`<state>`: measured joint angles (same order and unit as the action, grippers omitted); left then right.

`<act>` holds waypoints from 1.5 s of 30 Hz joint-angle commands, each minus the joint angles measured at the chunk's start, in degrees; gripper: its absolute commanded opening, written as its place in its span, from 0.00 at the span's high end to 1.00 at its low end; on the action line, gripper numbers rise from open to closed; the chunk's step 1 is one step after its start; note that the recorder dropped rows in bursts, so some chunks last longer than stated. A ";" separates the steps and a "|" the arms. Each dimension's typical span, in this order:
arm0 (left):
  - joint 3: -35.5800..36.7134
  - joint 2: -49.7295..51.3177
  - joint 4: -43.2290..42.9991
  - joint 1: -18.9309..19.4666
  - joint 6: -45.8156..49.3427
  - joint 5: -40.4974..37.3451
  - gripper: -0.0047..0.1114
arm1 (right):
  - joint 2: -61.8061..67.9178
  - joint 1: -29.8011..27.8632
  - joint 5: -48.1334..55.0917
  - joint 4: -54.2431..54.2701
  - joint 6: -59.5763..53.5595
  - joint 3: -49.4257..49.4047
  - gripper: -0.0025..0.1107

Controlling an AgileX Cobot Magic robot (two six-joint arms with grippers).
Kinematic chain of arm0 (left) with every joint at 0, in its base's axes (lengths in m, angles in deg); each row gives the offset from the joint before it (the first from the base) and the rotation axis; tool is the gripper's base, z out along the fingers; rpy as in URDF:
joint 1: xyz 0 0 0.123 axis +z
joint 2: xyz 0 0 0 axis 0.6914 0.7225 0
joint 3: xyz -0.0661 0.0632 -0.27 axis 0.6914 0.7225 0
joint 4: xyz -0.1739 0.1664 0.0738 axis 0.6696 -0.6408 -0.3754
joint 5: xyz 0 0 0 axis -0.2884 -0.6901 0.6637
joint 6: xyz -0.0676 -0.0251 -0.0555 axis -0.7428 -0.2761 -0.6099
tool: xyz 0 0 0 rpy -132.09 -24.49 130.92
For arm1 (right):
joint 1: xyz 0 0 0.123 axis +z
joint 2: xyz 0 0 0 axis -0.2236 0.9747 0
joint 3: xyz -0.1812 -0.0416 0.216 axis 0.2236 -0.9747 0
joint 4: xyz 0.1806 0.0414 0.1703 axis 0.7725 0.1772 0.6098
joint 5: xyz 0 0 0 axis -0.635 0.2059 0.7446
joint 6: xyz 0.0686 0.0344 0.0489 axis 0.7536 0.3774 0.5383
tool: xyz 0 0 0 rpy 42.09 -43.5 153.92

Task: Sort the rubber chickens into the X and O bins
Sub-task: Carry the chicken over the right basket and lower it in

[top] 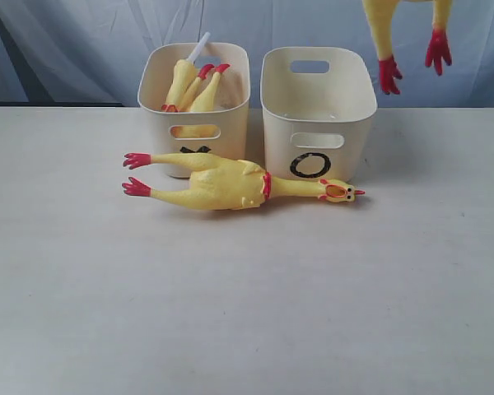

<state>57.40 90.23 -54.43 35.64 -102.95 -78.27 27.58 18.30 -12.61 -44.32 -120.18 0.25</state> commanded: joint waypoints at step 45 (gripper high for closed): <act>-0.16 -0.53 0.21 0.08 -0.06 2.23 0.96 | 26.95 -18.07 -36.66 -2.06 56.95 -4.20 0.99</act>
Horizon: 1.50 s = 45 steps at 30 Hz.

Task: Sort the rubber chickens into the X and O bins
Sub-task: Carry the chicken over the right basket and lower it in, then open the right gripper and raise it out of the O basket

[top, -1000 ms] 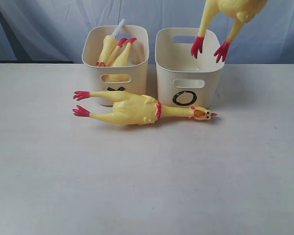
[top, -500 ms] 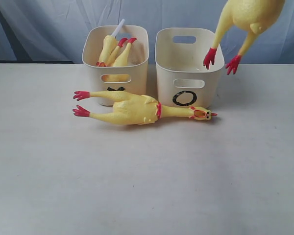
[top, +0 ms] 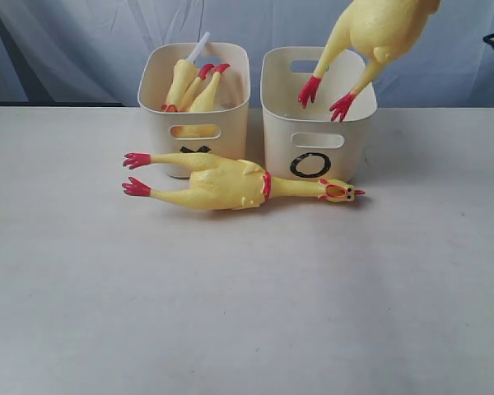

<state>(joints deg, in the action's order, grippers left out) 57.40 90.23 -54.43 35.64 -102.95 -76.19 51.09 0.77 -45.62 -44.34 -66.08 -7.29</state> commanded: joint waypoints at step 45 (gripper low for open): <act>-0.16 -0.53 0.21 0.08 0.04 0.48 0.96 | 36.57 -2.26 32.85 -17.06 0.99 45.00 0.99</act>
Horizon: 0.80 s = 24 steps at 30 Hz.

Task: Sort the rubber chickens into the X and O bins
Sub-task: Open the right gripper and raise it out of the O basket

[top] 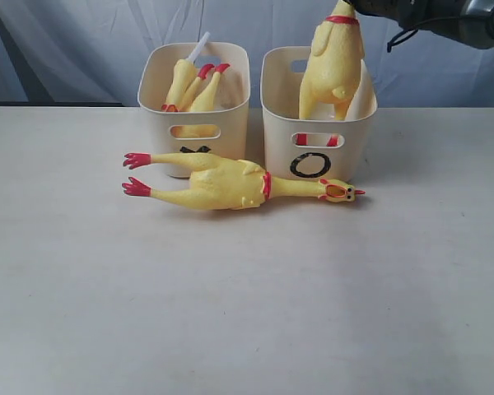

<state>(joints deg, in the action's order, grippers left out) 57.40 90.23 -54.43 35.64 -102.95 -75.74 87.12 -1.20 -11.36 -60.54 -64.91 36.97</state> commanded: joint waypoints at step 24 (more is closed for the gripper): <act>-0.16 -0.53 0.21 0.08 0.05 0.15 0.96 | 6.37 -0.30 -3.17 -4.52 -0.28 0.73 0.98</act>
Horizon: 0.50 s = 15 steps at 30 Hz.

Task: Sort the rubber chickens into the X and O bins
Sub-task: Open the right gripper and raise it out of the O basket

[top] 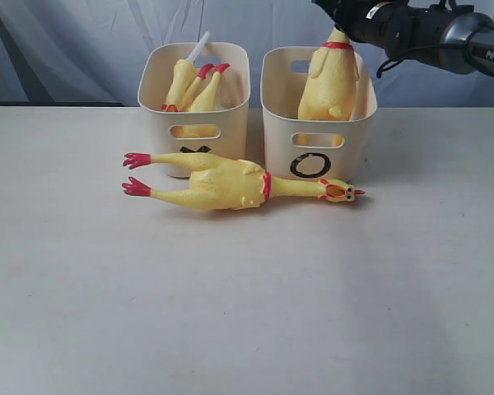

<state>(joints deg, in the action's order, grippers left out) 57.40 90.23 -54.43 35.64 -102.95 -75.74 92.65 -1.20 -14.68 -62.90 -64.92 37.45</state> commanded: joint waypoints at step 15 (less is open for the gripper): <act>-0.16 -0.53 0.21 0.08 0.05 0.15 0.96 | 1.44 -0.30 -1.86 -3.17 -0.27 0.25 0.55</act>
<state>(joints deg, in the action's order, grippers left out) 57.40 90.23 -54.43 35.64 -102.95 -75.74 94.17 -1.20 -15.48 -65.42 -64.80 37.57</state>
